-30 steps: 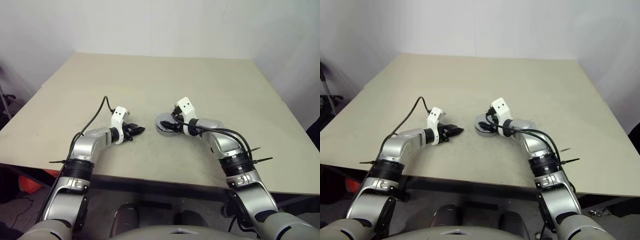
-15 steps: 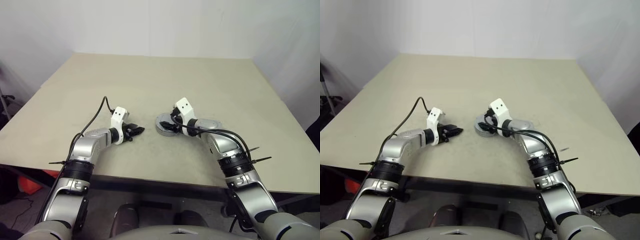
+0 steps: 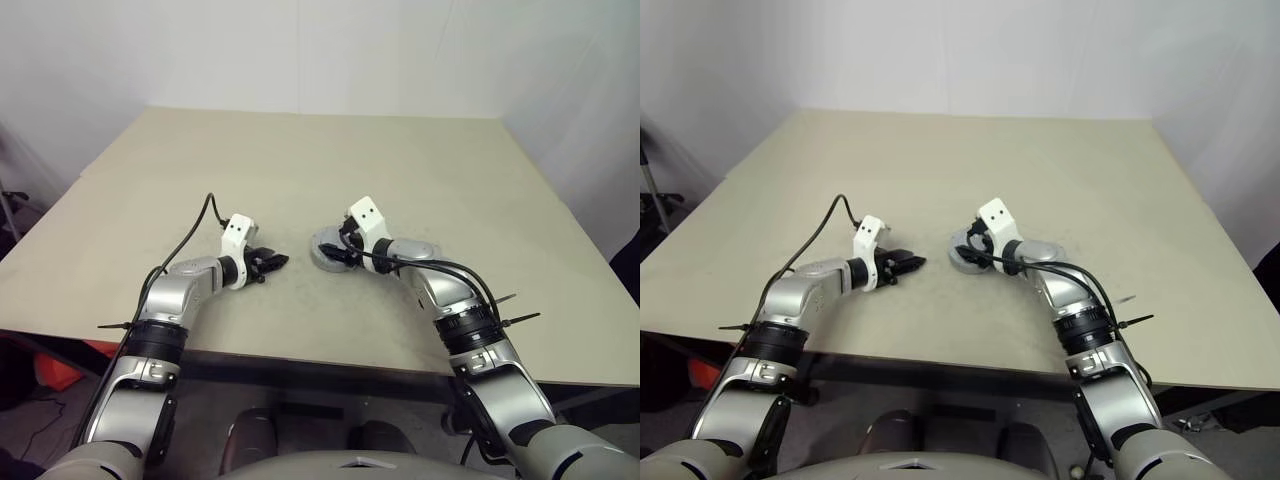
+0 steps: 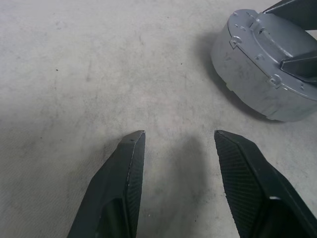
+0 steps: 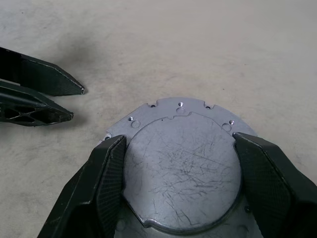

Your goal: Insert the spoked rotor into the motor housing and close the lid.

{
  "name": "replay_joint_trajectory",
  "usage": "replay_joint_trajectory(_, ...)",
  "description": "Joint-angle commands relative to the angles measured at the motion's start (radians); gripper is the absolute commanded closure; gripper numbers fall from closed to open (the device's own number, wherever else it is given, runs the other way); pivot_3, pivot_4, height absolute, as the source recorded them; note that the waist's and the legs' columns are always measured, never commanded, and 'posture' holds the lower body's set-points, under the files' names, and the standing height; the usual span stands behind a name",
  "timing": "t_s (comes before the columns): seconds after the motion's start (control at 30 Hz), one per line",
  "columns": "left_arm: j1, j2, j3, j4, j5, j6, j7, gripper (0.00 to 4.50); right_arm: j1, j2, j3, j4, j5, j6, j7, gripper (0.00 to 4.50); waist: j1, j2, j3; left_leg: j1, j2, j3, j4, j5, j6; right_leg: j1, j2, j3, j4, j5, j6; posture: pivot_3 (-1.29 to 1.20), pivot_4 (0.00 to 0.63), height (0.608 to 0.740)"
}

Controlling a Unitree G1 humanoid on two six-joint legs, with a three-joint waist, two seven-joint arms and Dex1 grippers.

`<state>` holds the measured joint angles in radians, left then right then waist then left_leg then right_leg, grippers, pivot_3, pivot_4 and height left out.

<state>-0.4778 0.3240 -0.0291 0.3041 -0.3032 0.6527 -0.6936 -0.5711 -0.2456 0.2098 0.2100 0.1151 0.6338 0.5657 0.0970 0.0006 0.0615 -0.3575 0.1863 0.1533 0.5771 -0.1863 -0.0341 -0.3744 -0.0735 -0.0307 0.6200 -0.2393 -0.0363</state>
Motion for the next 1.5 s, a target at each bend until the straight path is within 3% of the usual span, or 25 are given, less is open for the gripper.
replay_joint_trajectory(0.03,-0.030,-0.047,0.042,-0.026,-0.065,0.057,0.013,2.14,0.017,-0.007,0.010,0.033,-0.019,0.006,-0.001,1.53,0.000,0.000,0.000,0.000,0.000,0.000,0.000,0.000,0.000,0.000,0.000,0.000,0.000,0.000,0.000,0.00,0.000,0.740)
replay_joint_trajectory(0.2,-0.080,-0.149,0.097,-0.037,-0.162,0.157,0.036,2.14,0.013,-0.003,0.014,0.036,-0.019,0.002,-0.002,1.53,0.000,0.000,0.000,0.001,0.000,0.000,0.000,0.000,0.000,0.002,0.000,0.000,-0.002,0.000,0.000,0.00,0.000,0.740)
replay_joint_trajectory(0.3,-0.116,-0.203,0.115,-0.018,-0.206,0.187,0.038,2.75,0.012,-0.002,0.016,0.036,-0.020,0.000,-0.004,1.53,0.000,0.000,0.000,0.002,0.000,0.000,0.000,0.000,0.000,0.003,0.000,0.000,-0.002,0.000,0.000,0.00,0.000,0.740)
replay_joint_trajectory(0.47,-0.154,-0.236,0.115,0.039,-0.196,0.174,0.046,4.44,0.013,-0.003,0.009,0.035,-0.022,0.001,-0.009,1.53,0.000,0.000,0.000,0.002,-0.001,0.000,-0.001,0.000,0.001,0.004,0.000,0.000,-0.004,0.000,0.000,0.00,0.000,0.740)
replay_joint_trajectory(0.93,-0.204,-0.240,0.118,0.260,-0.133,0.222,0.155,4.48,0.003,0.005,-0.008,0.034,-0.019,0.006,-0.027,1.53,0.000,-0.001,0.000,0.008,-0.001,0.000,-0.006,-0.001,0.002,0.010,0.000,0.000,-0.012,0.000,0.001,0.00,0.000,0.740)
replay_joint_trajectory(1.2,-0.189,-0.238,0.097,0.225,-0.144,0.251,0.139,4.48,0.005,-0.003,-0.011,0.011,0.000,0.011,-0.002,1.53,-0.001,-0.001,0.000,0.010,-0.001,0.000,-0.007,-0.003,0.005,0.012,0.000,0.000,-0.012,-0.002,0.003,0.00,0.000,0.740)
replay_joint_trajectory(1.33,-0.183,-0.236,0.083,0.214,-0.136,0.250,0.137,4.50,0.029,-0.036,-0.007,-0.116,0.022,-0.006,0.053,0.17,0.005,-0.001,0.000,0.009,-0.001,0.000,-0.008,-0.003,0.005,0.012,0.000,0.000,-0.013,-0.001,0.003,0.00,0.000,0.740)
replay_joint_trajectory(1.5,-0.213,-0.224,0.118,0.257,-0.144,0.230,0.148,4.50,0.072,-0.098,-0.047,-0.310,0.068,0.025,0.103,0.03,0.008,0.000,0.000,0.007,-0.002,0.000,-0.009,-0.003,0.005,0.010,0.000,0.000,-0.014,-0.001,0.002,0.00,0.000,0.740)
